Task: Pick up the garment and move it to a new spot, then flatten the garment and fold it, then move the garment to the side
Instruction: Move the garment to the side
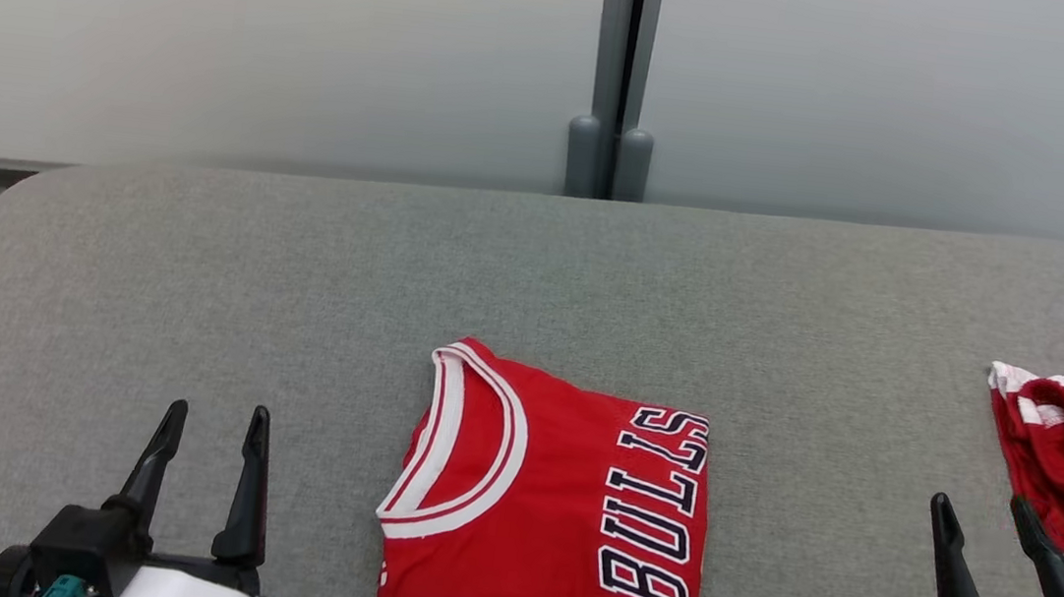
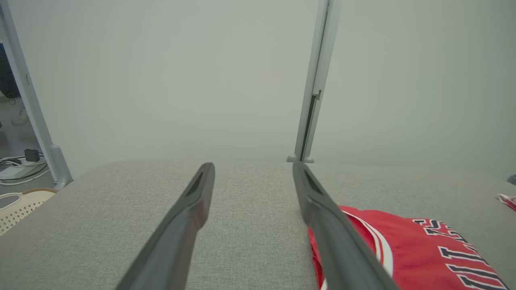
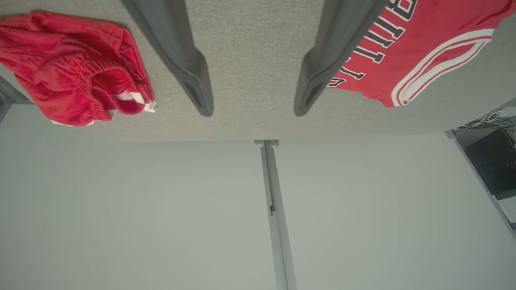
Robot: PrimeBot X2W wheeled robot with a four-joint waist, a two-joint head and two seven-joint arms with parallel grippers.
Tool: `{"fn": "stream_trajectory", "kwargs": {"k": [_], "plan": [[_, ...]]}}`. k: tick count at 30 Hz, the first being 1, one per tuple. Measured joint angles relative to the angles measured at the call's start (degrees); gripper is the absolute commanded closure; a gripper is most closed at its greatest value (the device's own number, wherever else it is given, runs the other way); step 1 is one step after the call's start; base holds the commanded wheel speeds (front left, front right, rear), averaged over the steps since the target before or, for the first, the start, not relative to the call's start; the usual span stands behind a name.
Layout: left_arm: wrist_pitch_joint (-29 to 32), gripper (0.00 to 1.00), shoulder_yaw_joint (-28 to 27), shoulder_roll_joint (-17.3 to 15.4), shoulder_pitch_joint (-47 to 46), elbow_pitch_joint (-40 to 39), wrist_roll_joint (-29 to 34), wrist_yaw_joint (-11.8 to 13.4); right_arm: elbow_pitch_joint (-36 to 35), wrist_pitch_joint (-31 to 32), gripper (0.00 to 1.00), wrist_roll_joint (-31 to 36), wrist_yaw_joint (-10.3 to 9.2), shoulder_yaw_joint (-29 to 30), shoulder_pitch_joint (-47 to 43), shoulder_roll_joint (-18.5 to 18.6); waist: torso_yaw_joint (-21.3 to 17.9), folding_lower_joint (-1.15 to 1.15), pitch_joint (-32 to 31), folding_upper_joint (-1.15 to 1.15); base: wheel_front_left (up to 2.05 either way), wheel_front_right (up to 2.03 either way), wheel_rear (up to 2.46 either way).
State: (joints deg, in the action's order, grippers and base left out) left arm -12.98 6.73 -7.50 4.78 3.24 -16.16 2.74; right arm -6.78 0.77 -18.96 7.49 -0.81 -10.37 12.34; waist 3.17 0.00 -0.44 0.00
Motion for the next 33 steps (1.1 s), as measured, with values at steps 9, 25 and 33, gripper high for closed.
{"fn": "stream_trajectory", "kwargs": {"k": [9,25,33], "plan": [[-1.5,0.00,2.9,2.2,-8.3,0.7,0.4,-1.7,11.1,-0.1,0.00,-2.5,0.01,-6.4,7.2,-0.6,6.3,0.00,7.0,0.00,0.00,0.00,0.00],[-2.0,0.00,1.4,4.2,-12.2,0.3,1.1,-2.3,19.7,3.3,1.00,-5.1,0.02,-12.8,11.6,0.2,12.6,0.00,13.3,0.00,0.00,0.00,0.00],[-2.0,0.00,0.8,4.3,-12.8,-1.0,3.1,-3.7,16.5,4.0,1.00,-3.2,0.08,-11.9,12.4,3.6,7.1,0.00,13.7,0.00,0.00,0.00,0.00]]}}
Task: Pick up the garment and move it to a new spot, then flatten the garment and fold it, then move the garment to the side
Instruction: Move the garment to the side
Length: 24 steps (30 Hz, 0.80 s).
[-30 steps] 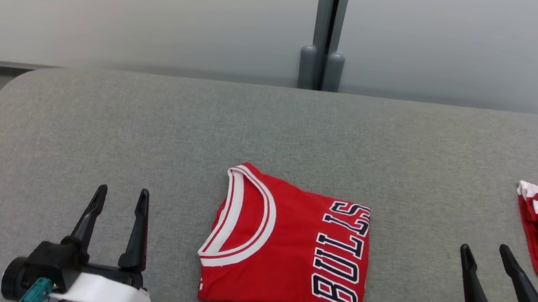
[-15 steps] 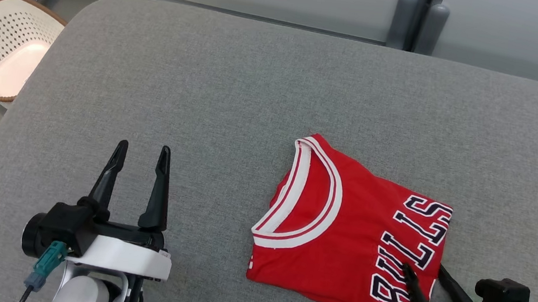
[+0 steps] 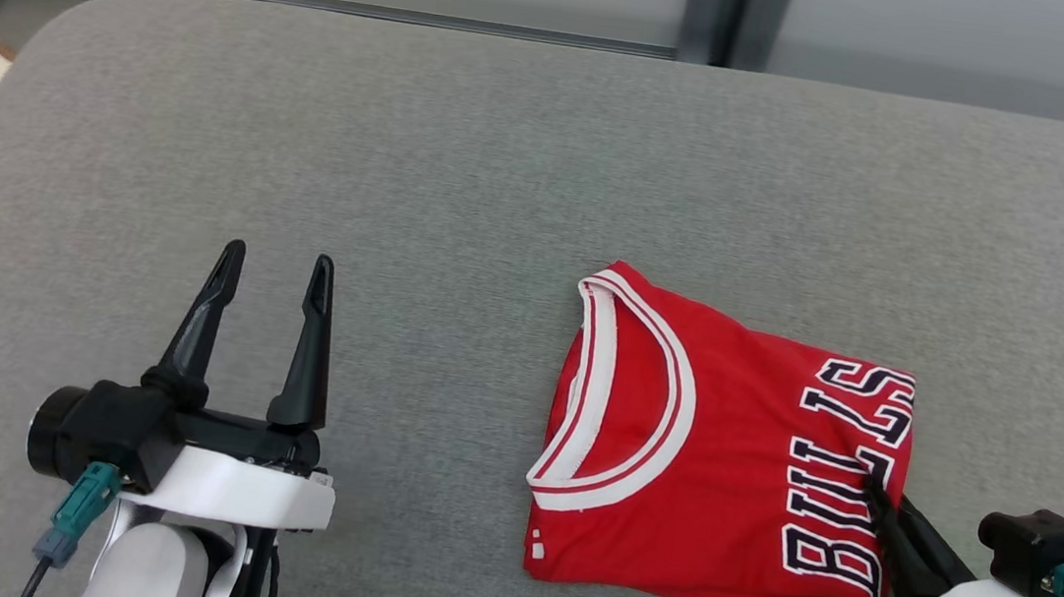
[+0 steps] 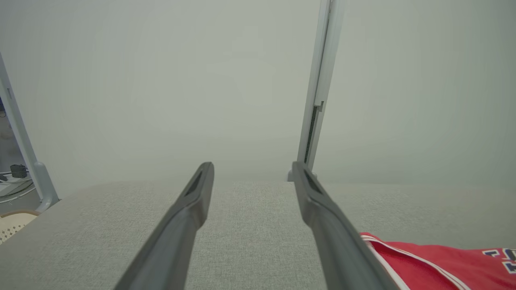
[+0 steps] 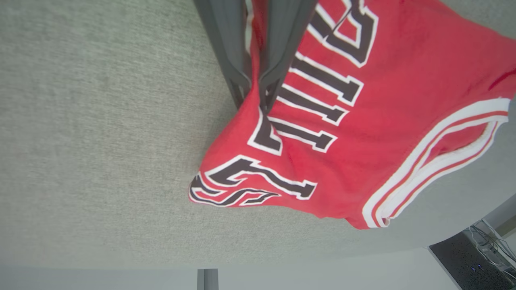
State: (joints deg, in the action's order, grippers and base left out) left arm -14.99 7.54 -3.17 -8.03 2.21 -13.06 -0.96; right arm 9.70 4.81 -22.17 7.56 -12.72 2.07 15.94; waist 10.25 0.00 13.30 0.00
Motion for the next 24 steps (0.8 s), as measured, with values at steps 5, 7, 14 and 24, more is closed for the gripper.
{"fn": "stream_trajectory", "kwargs": {"k": [5,7,14,24], "plan": [[-0.1,0.00,0.8,0.0,-2.2,-0.3,1.0,-1.1,-0.6,-0.7,1.00,0.1,-0.01,0.8,0.0,2.2,-5.7,0.00,0.8,0.00,0.00,0.00,0.00],[-0.1,0.00,1.0,-0.2,-3.1,-0.3,1.4,-1.5,-0.7,-1.3,1.00,-0.2,0.00,0.5,0.4,3.1,-8.3,0.00,1.3,0.00,0.00,0.00,0.00],[-0.1,0.00,1.8,-1.0,-6.7,-0.9,2.1,-2.1,1.1,-3.4,1.00,-1.5,-0.01,-1.2,7.4,6.9,-16.9,0.00,3.7,0.00,0.00,0.00,0.00],[1.4,0.00,3.5,-2.7,-12.6,-3.9,3.5,-2.9,8.2,-6.7,1.00,-5.1,0.01,5.4,23.6,19.2,-21.5,0.00,12.2,0.00,0.00,0.00,0.00]]}}
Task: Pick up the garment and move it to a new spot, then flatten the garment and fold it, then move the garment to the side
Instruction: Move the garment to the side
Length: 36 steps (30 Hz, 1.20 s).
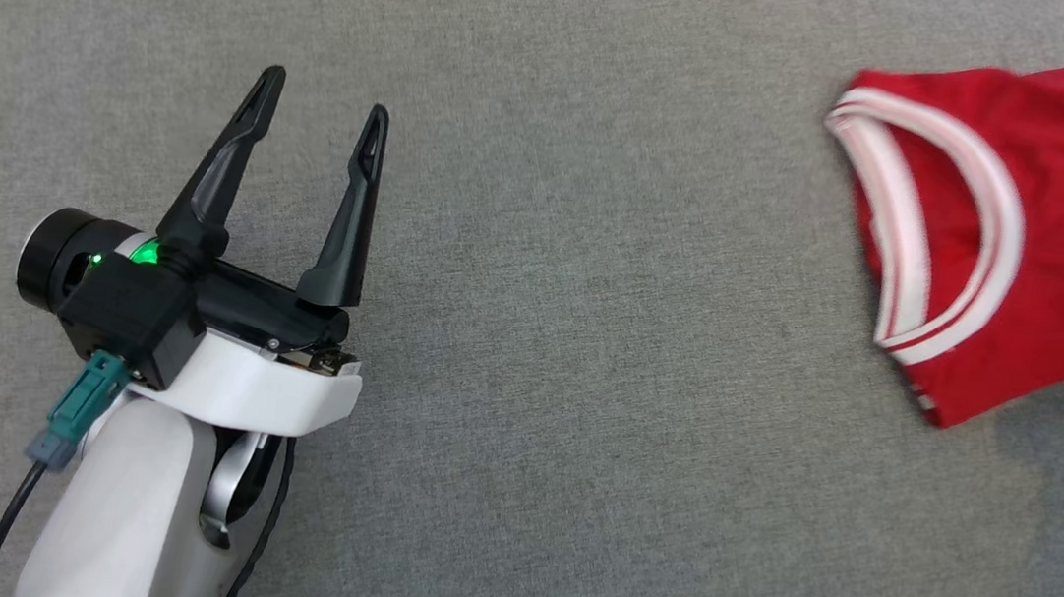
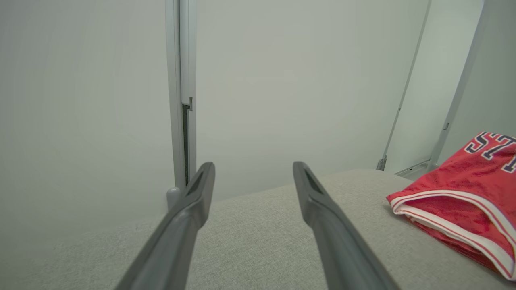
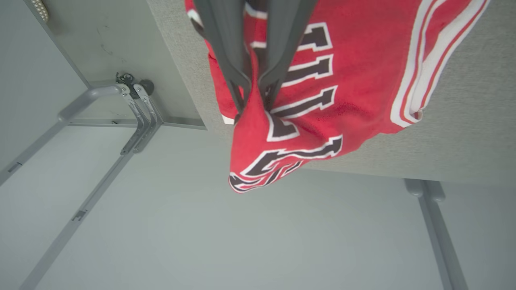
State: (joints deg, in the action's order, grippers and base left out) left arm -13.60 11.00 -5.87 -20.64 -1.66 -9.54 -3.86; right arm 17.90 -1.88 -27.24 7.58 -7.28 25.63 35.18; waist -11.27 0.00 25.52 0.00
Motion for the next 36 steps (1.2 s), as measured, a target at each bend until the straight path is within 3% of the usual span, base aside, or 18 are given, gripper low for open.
{"fn": "stream_trajectory", "kwargs": {"k": [4,8,10,11,16,22,24,28,36], "plan": [[0.5,0.00,1.1,-0.2,-1.6,-0.6,0.4,-0.4,5.9,-1.7,1.00,-2.1,-0.02,4.9,3.0,4.2,0.3,0.00,3.6,0.00,0.00,0.00,0.00],[0.5,0.00,1.1,-0.6,-3.0,-1.2,0.5,-0.4,10.4,-3.5,1.00,-3.7,-0.02,6.4,5.5,5.2,1.4,0.00,6.9,0.00,0.00,0.00,0.00],[0.5,0.00,0.9,-0.9,-3.4,-1.5,0.5,-0.4,13.8,-3.7,0.42,-3.4,-0.02,6.3,7.2,4.8,1.9,0.00,8.2,0.00,0.00,0.00,0.00],[0.5,0.00,0.9,-1.0,-3.5,-1.5,0.5,-0.4,15.1,-4.4,0.00,-3.0,-0.02,6.2,7.7,4.5,2.1,0.00,8.7,0.00,0.00,0.00,0.00],[0.5,0.00,0.9,-1.3,-3.7,-0.5,0.4,-0.4,21.9,-9.1,0.00,-1.8,-0.02,7.1,8.9,1.7,2.9,0.00,8.6,0.00,0.00,0.00,0.00],[0.4,0.00,0.3,-1.3,-2.6,1.0,-0.6,0.2,22.2,-12.5,0.00,-0.7,-0.02,8.9,6.5,-1.9,2.6,0.00,5.9,0.00,0.00,0.00,0.00],[0.3,0.00,-0.2,-1.4,-1.2,1.6,-1.2,0.4,19.5,-12.9,0.00,0.4,-0.02,9.5,4.2,-3.6,2.3,0.00,4.5,0.00,0.00,0.00,0.00],[-0.1,0.00,-1.6,-1.6,2.5,2.4,-2.7,1.5,6.9,-13.0,0.00,3.6,-0.02,12.2,-2.6,-10.3,1.4,0.00,0.7,0.00,0.00,0.00,0.00],[-0.7,0.00,-2.9,-0.7,8.7,4.5,-5.3,2.4,-7.6,-12.9,0.00,9.2,-0.04,10.9,-15.7,-19.4,2.6,0.00,-5.7,0.00,0.00,0.00,0.00]]}}
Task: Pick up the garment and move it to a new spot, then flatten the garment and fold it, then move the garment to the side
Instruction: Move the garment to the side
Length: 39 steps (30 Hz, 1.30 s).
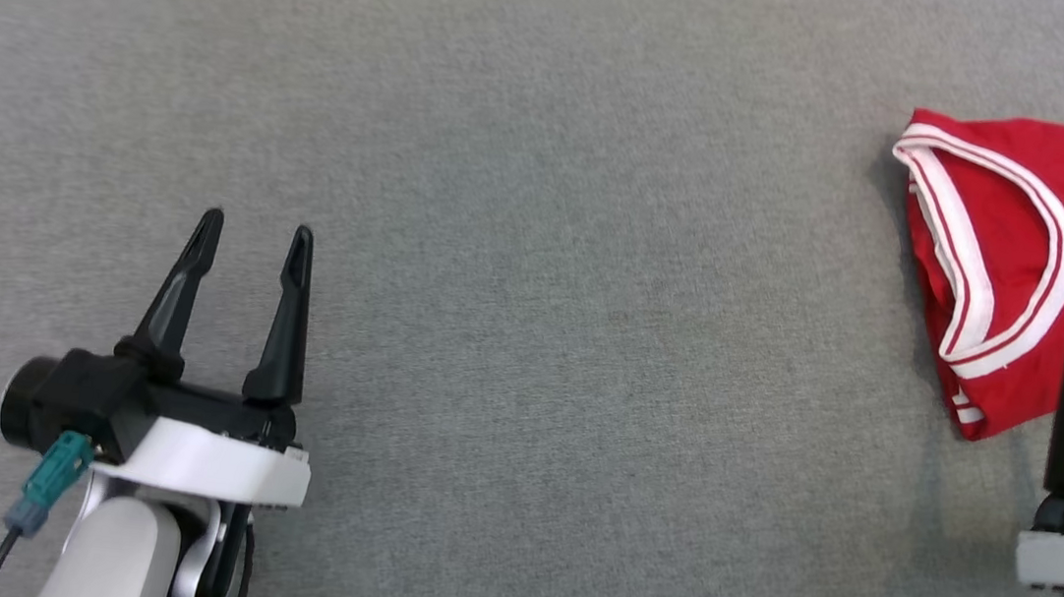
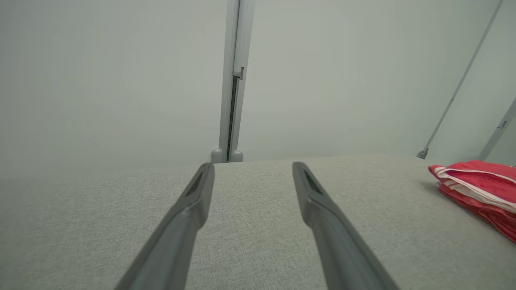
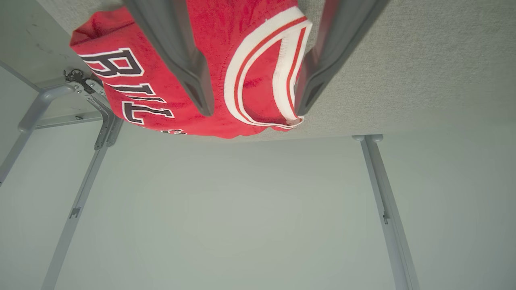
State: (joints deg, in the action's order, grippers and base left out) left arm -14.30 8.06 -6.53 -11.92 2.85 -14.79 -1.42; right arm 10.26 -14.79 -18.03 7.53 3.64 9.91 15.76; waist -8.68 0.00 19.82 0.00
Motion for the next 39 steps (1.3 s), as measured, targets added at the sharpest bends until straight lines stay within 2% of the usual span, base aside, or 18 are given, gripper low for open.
{"fn": "stream_trajectory", "kwargs": {"k": [7,14,27,39], "plan": [[-0.5,0.00,-1.1,0.5,4.7,1.9,-1.6,0.5,-9.7,3.8,0.00,3.4,-0.01,0.4,-8.3,-4.9,4.2,0.00,-4.5,0.00,0.00,0.00,0.00],[-0.6,0.00,-3.1,-0.2,9.4,3.3,-2.3,0.7,-16.6,8.1,0.00,4.5,-0.01,-0.3,-14.5,-6.8,8.3,0.00,-9.7,0.00,0.00,0.00,0.00],[-0.7,0.00,-4.0,-0.5,17.6,3.9,-2.4,1.4,-20.1,13.3,0.00,4.5,-0.03,-1.8,-22.3,-7.3,10.6,0.00,-20.0,0.00,0.00,0.00,0.00],[-0.7,0.00,-3.3,-1.3,19.6,5.4,-2.1,1.9,-20.5,14.1,0.00,4.1,-0.03,-1.3,-25.0,-6.8,10.0,0.00,-23.4,0.00,0.00,0.00,0.00]]}}
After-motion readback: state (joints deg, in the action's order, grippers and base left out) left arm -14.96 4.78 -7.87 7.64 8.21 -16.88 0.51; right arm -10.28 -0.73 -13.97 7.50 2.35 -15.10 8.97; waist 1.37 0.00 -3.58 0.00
